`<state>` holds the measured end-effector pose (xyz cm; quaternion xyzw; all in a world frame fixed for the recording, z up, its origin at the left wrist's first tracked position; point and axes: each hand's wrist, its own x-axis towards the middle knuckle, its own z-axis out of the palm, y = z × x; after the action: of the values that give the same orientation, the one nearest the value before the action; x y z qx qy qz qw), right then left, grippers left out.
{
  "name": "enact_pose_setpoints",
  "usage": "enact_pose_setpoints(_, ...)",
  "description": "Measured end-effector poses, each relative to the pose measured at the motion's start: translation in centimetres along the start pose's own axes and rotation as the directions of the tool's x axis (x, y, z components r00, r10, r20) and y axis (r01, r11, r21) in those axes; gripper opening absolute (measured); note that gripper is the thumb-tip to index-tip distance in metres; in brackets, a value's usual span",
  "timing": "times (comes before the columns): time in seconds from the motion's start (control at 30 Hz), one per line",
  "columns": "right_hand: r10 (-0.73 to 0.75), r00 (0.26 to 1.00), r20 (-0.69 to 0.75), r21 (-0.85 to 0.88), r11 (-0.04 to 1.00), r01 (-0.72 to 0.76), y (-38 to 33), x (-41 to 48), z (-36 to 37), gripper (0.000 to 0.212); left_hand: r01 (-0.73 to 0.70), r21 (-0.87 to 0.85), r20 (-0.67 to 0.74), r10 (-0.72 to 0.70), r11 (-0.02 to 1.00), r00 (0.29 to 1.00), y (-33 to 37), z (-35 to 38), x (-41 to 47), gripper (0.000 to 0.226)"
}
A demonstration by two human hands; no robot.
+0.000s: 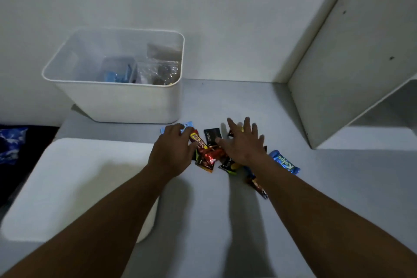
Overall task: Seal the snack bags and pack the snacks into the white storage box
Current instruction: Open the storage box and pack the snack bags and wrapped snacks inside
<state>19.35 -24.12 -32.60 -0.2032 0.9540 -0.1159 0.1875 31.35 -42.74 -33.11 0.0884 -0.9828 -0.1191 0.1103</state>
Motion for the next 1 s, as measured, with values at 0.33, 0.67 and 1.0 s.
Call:
enact_pose_setpoints(0.33,-0.199,0.935,-0.294,-0.198,0.97,0.144,3.3,2.4,4.2,0.044,0.085,0.216,0.136,-0.116,0.973,0.984,2.2,6.1,1.0,0.067)
enact_pose_setpoints(0.67,-0.214,0.898,-0.383,-0.134,0.975,0.175,4.1,4.1,3.2,0.039,0.04,0.107,0.014,-0.042,0.993,0.999,2.1,7.5,2.9,0.066)
enact_pose_setpoints(1.0,-0.358,0.914,-0.193,-0.226,0.922,0.314,3.4,4.8,3.3,0.055,0.18,0.202,-0.037,-0.176,0.963,0.984,1.9,8.1,3.0,0.062)
